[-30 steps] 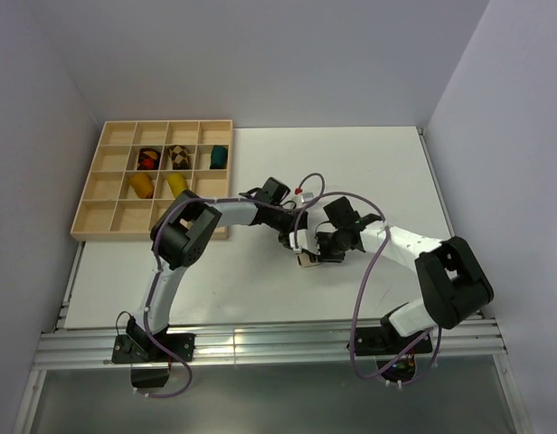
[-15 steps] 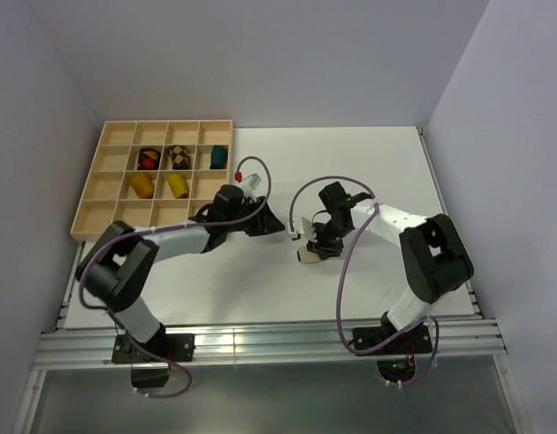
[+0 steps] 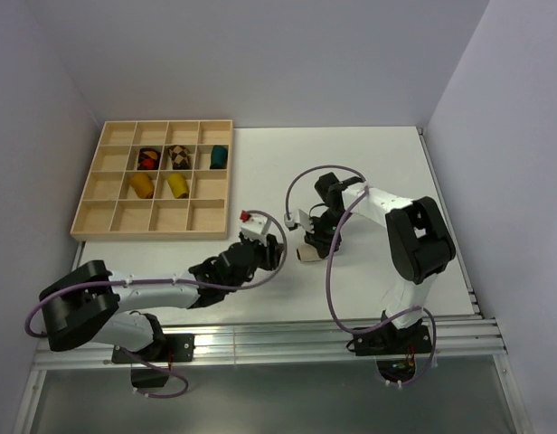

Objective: Roll the socks
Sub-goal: Roll the sock at the center of the board.

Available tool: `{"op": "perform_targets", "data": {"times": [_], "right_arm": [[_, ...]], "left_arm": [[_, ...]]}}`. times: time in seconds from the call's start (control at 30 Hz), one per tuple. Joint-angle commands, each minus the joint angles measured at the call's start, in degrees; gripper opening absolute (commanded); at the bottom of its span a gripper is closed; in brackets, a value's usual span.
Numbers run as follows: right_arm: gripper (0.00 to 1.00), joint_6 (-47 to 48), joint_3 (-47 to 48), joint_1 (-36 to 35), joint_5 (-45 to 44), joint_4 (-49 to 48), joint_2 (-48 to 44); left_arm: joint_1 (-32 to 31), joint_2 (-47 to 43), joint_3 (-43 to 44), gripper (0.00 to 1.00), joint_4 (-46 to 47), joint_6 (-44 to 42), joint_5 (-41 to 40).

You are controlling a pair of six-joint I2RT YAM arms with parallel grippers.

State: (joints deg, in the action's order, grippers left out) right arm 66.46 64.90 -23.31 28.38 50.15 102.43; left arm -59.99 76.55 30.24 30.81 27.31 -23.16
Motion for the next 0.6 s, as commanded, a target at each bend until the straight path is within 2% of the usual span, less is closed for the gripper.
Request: {"op": "perform_targets", "data": {"times": [0.0, 0.2, 0.33, 0.37, 0.43, 0.57], "right_arm": [[0.25, -0.2, 0.9, 0.7, -2.8, 5.7, 3.7], [0.25, -1.2, 2.4, 0.7, -3.2, 6.8, 5.0], [0.25, -1.5, 2.9, 0.7, -3.6, 7.7, 5.6], [0.25, -1.5, 3.0, 0.8, -3.7, 7.8, 5.7], [0.25, -1.6, 3.1, 0.8, -3.8, 8.3, 6.0], [0.25, -1.6, 4.0, 0.8, -4.0, 9.5, 6.9]], "left_arm": [[-7.0, 3.5, 3.0, 0.48, 4.3, -12.5, -10.8], [-15.1, 13.3, 10.0, 0.49, 3.2, -23.9, -13.4], [-16.7, 19.5, 13.6, 0.51, 2.5, -26.7, -12.2], [-16.7, 20.0, 14.7, 0.52, 2.7, -29.7, -11.9], [-16.8, 22.5, 16.2, 0.57, 2.1, -31.9, -11.5], [-16.7, 25.8, 18.7, 0.61, 1.8, -35.5, -9.4]]}}
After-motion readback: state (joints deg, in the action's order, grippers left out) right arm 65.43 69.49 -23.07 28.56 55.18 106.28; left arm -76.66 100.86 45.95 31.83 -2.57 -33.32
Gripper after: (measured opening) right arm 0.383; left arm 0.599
